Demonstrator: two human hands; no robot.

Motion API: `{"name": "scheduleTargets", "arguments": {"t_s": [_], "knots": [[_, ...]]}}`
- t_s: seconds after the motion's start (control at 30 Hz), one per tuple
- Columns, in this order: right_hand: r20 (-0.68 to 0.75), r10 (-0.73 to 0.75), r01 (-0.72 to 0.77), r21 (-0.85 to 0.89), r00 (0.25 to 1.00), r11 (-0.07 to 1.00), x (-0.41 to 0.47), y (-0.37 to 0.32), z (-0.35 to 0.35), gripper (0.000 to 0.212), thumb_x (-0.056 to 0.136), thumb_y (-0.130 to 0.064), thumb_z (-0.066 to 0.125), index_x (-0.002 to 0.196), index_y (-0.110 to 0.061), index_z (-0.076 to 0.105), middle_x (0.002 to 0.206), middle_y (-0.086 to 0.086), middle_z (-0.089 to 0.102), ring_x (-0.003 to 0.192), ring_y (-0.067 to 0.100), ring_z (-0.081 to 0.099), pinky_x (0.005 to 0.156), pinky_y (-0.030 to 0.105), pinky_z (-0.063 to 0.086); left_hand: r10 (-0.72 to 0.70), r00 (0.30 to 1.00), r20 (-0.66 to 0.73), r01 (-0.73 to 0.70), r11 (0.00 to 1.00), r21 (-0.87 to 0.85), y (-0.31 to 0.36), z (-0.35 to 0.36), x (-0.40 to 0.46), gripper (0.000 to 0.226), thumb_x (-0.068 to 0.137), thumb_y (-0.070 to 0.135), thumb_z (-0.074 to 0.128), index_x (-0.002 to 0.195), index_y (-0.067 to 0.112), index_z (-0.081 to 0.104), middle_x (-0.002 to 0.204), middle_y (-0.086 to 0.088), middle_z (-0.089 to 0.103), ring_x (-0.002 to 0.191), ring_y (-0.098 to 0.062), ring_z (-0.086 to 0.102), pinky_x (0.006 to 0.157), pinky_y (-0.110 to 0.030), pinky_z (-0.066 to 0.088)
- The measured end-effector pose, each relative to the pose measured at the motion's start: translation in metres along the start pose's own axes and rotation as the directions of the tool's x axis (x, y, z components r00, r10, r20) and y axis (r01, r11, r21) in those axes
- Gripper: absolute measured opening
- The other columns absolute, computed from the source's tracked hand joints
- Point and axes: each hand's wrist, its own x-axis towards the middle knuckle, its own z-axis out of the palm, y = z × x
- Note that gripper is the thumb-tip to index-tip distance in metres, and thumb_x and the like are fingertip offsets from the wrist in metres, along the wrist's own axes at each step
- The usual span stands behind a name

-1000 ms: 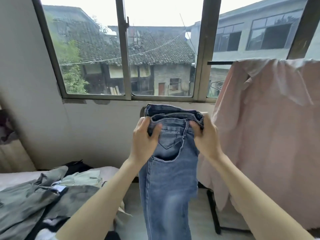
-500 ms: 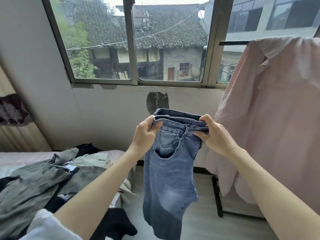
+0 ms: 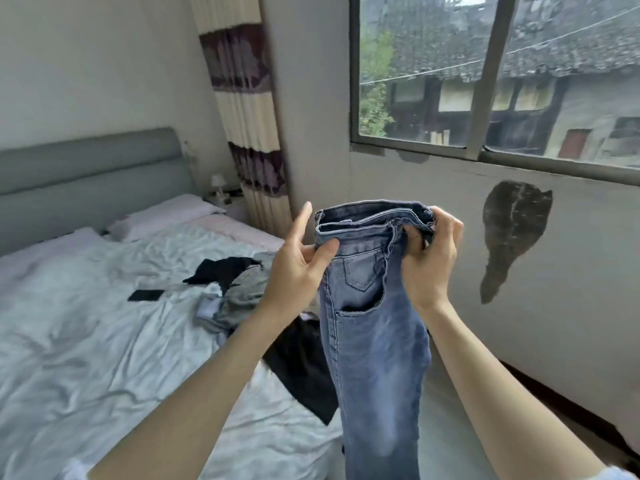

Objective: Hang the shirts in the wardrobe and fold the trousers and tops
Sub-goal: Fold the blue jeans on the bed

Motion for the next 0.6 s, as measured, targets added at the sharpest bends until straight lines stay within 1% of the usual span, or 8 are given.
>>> {"name": "scheduleTargets", "arguments": {"t_s": [0.03, 0.1, 0.2, 0.3, 0.37, 0.47, 0.53, 0.6], "knots": [[0.012, -0.024, 0.023, 0.054, 1.0, 0.998, -0.005, -0.015, 0.024, 0.022, 0.085, 0.0, 0.056, 0.106, 0.006, 0.055, 0.1, -0.012, 0.044, 0.102, 0.019, 0.042, 0.088, 0.011, 0.036, 0.003, 0.998, -0.056, -0.001, 0.999, 0.034, 0.002, -0.026, -0.005, 0.045, 0.092, 0.023, 0.056, 0.134, 0.026, 0.041, 0.076, 0.022, 0.068, 0.073, 0.001, 0.062, 0.07, -0.011, 0.047], [0.041, -0.032, 0.028, 0.092, 0.999, 0.995, -0.012, -0.035, 0.059, 0.021, 0.085, -0.003, 0.059, 0.104, 0.006, 0.057, 0.102, 0.001, 0.052, 0.104, 0.019, 0.041, 0.093, 0.026, 0.038, 0.029, 0.991, -0.129, -0.02, 0.997, 0.07, 0.01, -0.063, -0.012, 0.018, 0.089, 0.03, 0.056, 0.107, 0.03, 0.059, 0.081, 0.019, 0.069, 0.077, -0.004, 0.062, 0.072, -0.014, 0.046], [0.081, -0.076, 0.063, 0.153, 0.994, 0.986, -0.022, -0.071, 0.118, 0.023, 0.083, -0.006, 0.062, 0.103, 0.004, 0.06, 0.1, 0.017, 0.06, 0.104, 0.017, 0.042, 0.091, 0.033, 0.036, 0.037, 0.971, -0.235, -0.021, 0.997, 0.069, 0.016, -0.122, -0.019, 0.01, 0.086, 0.033, 0.056, 0.092, 0.028, 0.061, 0.08, 0.018, 0.068, 0.075, -0.006, 0.06, 0.076, -0.025, 0.047], [0.129, -0.075, 0.038, 0.268, 0.989, 0.963, -0.035, -0.112, 0.182, 0.023, 0.083, -0.005, 0.061, 0.104, 0.004, 0.06, 0.098, 0.017, 0.059, 0.102, 0.017, 0.042, 0.086, 0.027, 0.04, 0.041, 0.938, -0.345, -0.017, 0.997, 0.073, 0.01, -0.182, -0.017, 0.004, 0.09, 0.027, 0.056, 0.093, 0.024, 0.057, 0.076, 0.019, 0.066, 0.071, -0.005, 0.059, 0.074, -0.035, 0.048], [0.15, -0.076, 0.026, 0.307, 0.986, 0.951, -0.045, -0.139, 0.23, 0.023, 0.083, -0.005, 0.06, 0.105, 0.003, 0.06, 0.098, 0.016, 0.057, 0.101, 0.017, 0.042, 0.085, 0.019, 0.036, 0.063, 0.905, -0.42, -0.014, 0.993, 0.118, -0.002, -0.229, -0.01, 0.005, 0.094, 0.02, 0.052, 0.094, 0.022, 0.056, 0.07, 0.021, 0.063, 0.065, -0.003, 0.055, 0.065, -0.025, 0.045], [0.223, -0.105, 0.024, 0.336, 0.969, 0.941, -0.06, -0.174, 0.321, 0.024, 0.083, -0.002, 0.06, 0.107, 0.001, 0.06, 0.098, 0.013, 0.056, 0.102, 0.022, 0.046, 0.085, 0.019, 0.035, 0.067, 0.837, -0.542, 0.048, 0.98, 0.194, -0.034, -0.313, 0.011, 0.007, 0.095, 0.019, 0.051, 0.099, 0.017, 0.056, 0.071, 0.017, 0.061, 0.061, 0.009, 0.053, 0.06, -0.009, 0.04], [0.372, -0.067, -0.051, 0.298, 0.926, 0.953, -0.068, -0.19, 0.39, 0.029, 0.085, -0.001, 0.057, 0.114, -0.001, 0.057, 0.104, 0.013, 0.056, 0.109, 0.03, 0.049, 0.089, 0.027, 0.036, 0.036, 0.791, -0.61, 0.161, 0.951, 0.265, -0.069, -0.369, 0.036, 0.011, 0.095, 0.022, 0.052, 0.101, 0.013, 0.055, 0.088, 0.005, 0.064, 0.076, 0.003, 0.06, 0.067, -0.011, 0.041], [0.598, -0.012, -0.045, 0.081, 0.801, 0.996, -0.079, -0.191, 0.46, 0.045, 0.087, -0.005, 0.053, 0.132, -0.008, 0.044, 0.126, 0.012, 0.051, 0.125, 0.032, 0.038, 0.097, 0.038, 0.034, -0.112, 0.762, -0.638, 0.374, 0.88, 0.293, -0.114, -0.425, 0.062, 0.03, 0.095, 0.027, 0.05, 0.119, 0.009, 0.049, 0.118, -0.01, 0.06, 0.108, -0.019, 0.058, 0.083, -0.022, 0.04]]}}
